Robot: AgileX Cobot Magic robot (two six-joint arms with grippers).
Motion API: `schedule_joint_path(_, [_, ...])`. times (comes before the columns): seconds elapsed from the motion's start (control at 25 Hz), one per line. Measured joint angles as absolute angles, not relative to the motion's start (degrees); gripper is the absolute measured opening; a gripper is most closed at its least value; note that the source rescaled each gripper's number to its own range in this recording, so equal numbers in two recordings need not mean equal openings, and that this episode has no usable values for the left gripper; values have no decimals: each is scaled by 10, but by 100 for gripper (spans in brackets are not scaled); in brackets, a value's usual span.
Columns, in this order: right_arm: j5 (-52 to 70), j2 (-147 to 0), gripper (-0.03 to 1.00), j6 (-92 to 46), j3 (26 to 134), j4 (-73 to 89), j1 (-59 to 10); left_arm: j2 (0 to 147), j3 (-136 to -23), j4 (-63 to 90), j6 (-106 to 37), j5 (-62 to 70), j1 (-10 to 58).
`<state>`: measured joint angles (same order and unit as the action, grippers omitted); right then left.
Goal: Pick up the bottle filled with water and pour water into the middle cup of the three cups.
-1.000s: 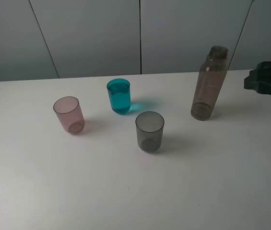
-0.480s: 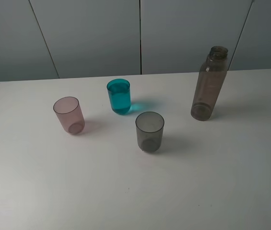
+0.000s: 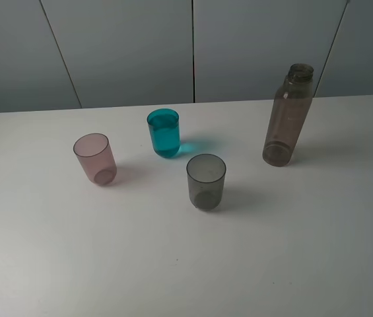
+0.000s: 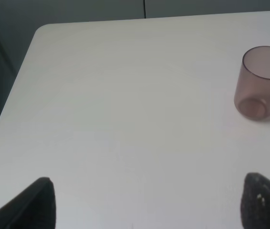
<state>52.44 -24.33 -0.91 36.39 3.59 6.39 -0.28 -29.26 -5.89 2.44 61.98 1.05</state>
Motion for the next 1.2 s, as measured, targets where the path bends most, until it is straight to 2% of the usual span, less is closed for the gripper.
schedule_joint_path(0.36, [572, -117, 27, 15, 336, 6, 64, -3, -293, -59, 26, 620, 11])
schedule_joint_path(0.64, [637, -84, 27, 26, 334, 6, 64, -3, -293, -59, 26, 620, 11])
schedule_joint_path(1.2, [630, -2, 27, 6, 294, 6, 64, -3, -293, -59, 26, 620, 11])
